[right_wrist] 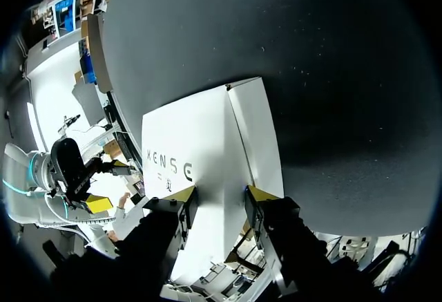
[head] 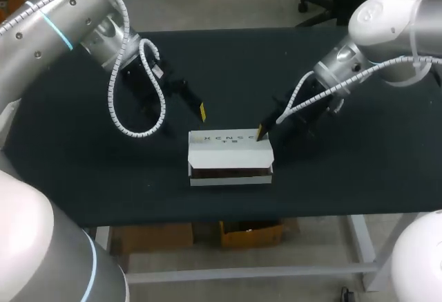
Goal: Assemble the packaging by folding the flat box into shape, placing the metal phone stand inside, and closing the box properly
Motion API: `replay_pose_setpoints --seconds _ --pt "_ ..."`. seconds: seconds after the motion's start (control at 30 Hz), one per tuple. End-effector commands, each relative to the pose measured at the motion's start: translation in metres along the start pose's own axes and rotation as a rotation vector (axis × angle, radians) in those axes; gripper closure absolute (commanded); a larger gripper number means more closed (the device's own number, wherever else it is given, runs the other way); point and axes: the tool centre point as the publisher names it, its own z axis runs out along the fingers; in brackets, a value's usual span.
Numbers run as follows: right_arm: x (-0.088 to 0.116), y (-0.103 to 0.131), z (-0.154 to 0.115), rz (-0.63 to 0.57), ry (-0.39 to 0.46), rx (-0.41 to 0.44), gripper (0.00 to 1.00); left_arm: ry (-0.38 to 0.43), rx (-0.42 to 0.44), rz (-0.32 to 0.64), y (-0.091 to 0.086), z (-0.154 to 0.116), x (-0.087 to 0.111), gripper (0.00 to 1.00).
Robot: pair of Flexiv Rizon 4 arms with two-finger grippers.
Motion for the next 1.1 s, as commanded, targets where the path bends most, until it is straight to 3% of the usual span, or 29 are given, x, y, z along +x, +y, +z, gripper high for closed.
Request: replay_pose_setpoints --seconds 0.03,0.3,0.5,1.1 --pt "0.001 0.001 0.001 -0.002 -0.001 0.005 0.57 -0.042 0.036 0.085 0.0 -0.009 0.015 0.0" --pt "0.001 0.001 0.001 -0.004 -0.002 0.004 0.58 -0.052 -0.011 0.284 -0.008 -0.011 0.03 0.0" --pt "0.002 0.001 0.002 -0.006 -0.002 0.005 0.58 -0.027 -0.127 0.388 -0.008 -0.012 0.04 0.0" --pt "0.004 -0.001 0.002 -0.008 -0.01 -0.002 0.6 -0.027 -0.127 0.388 -0.008 -0.012 0.04 0.0"
